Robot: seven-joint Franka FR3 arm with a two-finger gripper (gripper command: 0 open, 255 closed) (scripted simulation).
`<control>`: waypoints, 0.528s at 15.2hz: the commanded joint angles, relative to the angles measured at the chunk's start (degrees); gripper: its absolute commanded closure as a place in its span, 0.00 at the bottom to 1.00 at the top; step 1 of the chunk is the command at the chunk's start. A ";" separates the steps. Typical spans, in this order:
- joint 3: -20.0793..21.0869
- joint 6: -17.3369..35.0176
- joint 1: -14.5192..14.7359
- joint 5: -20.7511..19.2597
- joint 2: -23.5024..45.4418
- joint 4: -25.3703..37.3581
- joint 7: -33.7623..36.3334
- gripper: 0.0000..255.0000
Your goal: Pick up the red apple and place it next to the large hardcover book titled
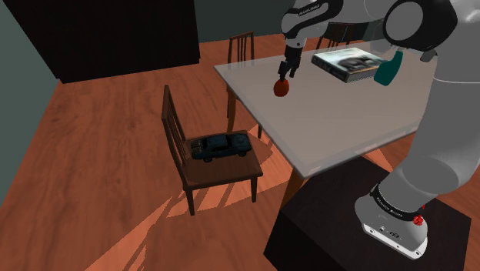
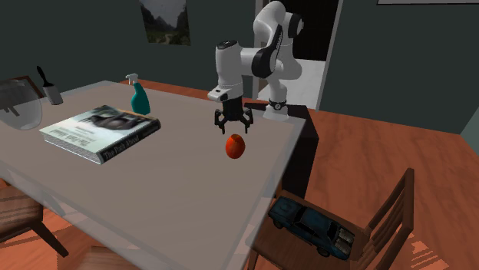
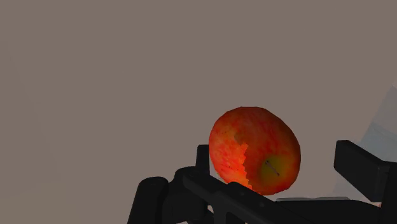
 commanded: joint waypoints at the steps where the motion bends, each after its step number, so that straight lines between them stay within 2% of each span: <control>1: 0.10 1.45 -0.04 0.25 0.74 -0.72 -0.21 0.00; 3: 0.24 3.13 -0.02 0.51 1.45 -1.71 -0.38 0.00; 8: 0.24 3.13 -0.02 0.51 1.45 -1.71 -0.38 0.00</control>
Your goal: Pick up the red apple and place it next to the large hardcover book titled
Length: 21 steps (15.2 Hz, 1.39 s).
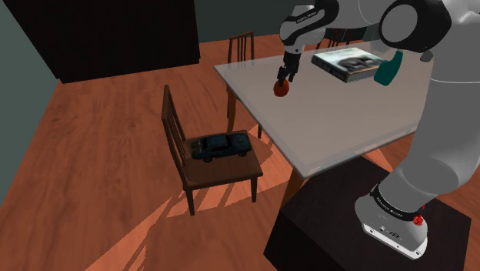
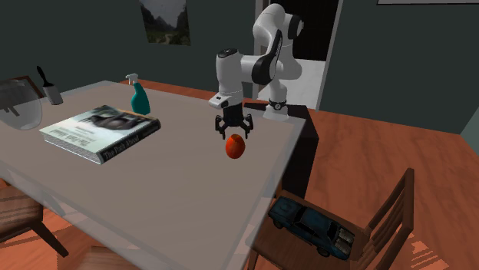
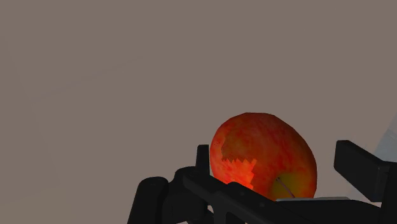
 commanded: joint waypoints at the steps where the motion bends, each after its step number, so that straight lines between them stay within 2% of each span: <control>1: 0.00 0.03 0.00 0.01 0.01 -0.01 -0.01 0.00; 3: 0.00 0.02 0.00 0.00 0.01 -0.01 -0.01 0.00; 4: 0.00 0.02 0.00 0.00 0.01 -0.01 -0.01 1.00; 13: 0.00 0.03 0.00 0.01 0.01 -0.01 -0.01 1.00; 21: -0.33 -5.19 0.10 -0.79 -2.20 3.08 0.73 1.00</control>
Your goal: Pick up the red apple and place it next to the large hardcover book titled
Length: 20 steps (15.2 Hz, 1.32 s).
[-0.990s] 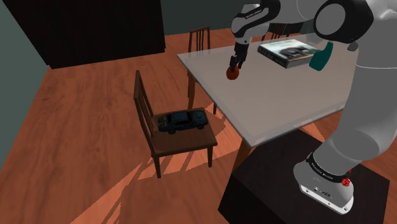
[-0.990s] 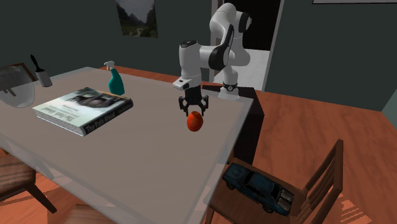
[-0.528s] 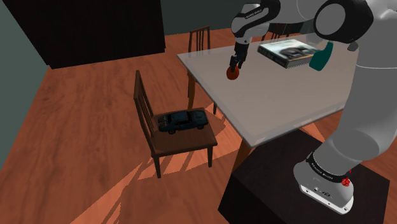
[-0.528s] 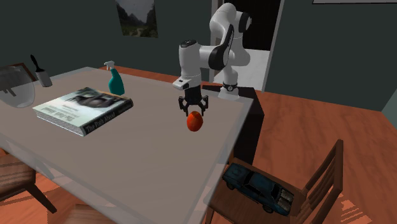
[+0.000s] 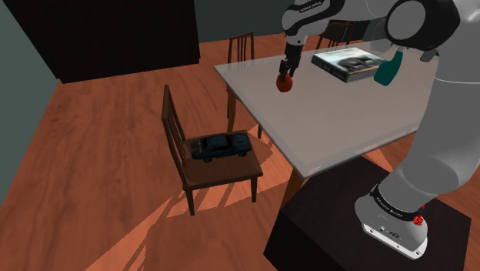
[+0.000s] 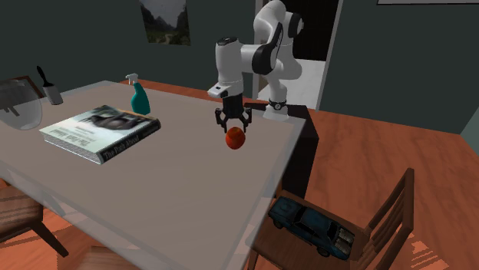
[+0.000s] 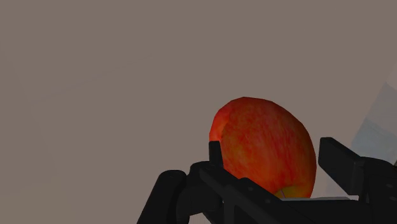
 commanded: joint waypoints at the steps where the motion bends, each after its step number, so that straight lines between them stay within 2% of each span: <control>1: -0.06 -1.45 0.01 -0.17 -0.40 1.04 0.19 1.00; 20: -0.47 -15.14 -0.30 -1.09 -2.46 12.79 1.50 1.00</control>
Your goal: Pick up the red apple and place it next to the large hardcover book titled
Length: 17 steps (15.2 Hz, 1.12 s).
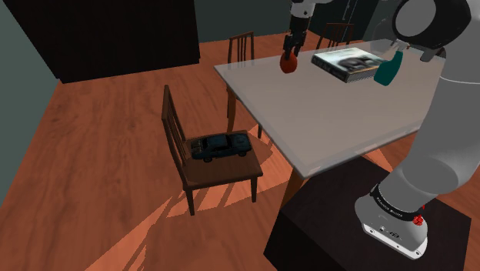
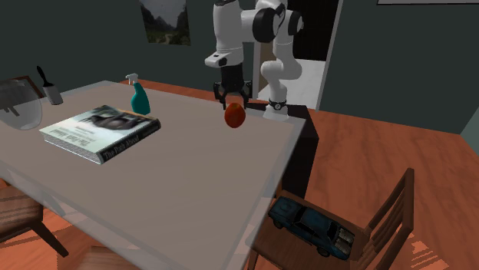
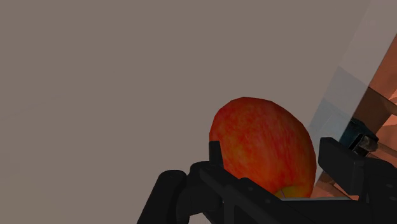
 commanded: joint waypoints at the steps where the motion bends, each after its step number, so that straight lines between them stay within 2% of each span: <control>1: -0.02 -1.74 -0.07 -0.03 0.06 1.79 0.15 1.00; 6: -0.07 -5.14 -0.29 -0.01 0.35 5.48 0.36 1.00; 12: -2.32 -4.87 -5.46 0.86 1.87 6.08 -7.01 1.00; 17: -3.94 -5.47 -10.21 1.97 4.81 9.03 -13.07 1.00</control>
